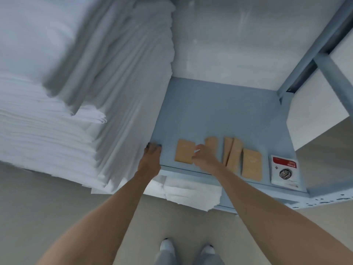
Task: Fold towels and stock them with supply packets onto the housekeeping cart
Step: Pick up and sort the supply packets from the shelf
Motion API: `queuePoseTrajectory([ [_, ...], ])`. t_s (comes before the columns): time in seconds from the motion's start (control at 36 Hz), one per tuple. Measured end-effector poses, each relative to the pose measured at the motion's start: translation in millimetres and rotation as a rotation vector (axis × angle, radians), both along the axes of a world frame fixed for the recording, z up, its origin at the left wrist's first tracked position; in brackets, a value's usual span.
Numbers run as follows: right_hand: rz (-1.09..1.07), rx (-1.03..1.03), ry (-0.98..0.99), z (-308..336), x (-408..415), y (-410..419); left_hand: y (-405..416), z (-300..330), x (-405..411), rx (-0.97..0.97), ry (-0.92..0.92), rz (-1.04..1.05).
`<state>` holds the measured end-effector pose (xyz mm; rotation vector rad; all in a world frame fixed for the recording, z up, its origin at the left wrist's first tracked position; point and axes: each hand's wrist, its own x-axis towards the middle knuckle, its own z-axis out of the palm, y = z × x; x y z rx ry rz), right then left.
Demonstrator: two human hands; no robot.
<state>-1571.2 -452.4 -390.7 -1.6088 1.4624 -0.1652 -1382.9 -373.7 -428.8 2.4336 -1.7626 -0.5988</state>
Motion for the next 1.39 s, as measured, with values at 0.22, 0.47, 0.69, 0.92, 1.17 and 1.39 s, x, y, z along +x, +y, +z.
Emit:
queuePoseTrajectory([
  [0.22, 0.329, -0.295, 0.263, -44.5, 30.6, -37.1, -44.4, -36.2, 12.0, 0.086, -0.331, -0.141],
  [0.47, 0.455, -0.398, 0.434, -72.8, 37.8, -52.0, -57.8, -43.5, 25.5, 0.131, -0.441, -0.162],
  [0.69, 0.44, -0.404, 0.541, -72.4, 39.8, -51.3, -63.8, -29.3, 25.8, 0.021, -0.458, -0.143],
  [0.92, 0.107, -0.286, 0.206, -44.5, 32.6, -37.3, -61.1, 15.8, 8.2, -0.026, 0.064, 0.091],
  [1.17, -0.451, -0.171, -0.197, 49.1, -11.4, -10.0, -30.3, 84.4, -45.9, -0.251, 1.157, 0.777],
  [1.39, -0.93, 0.113, -0.996, 112.6, -98.1, 58.5, 9.6, 125.8, -107.6, -0.31, 1.668, 0.675],
])
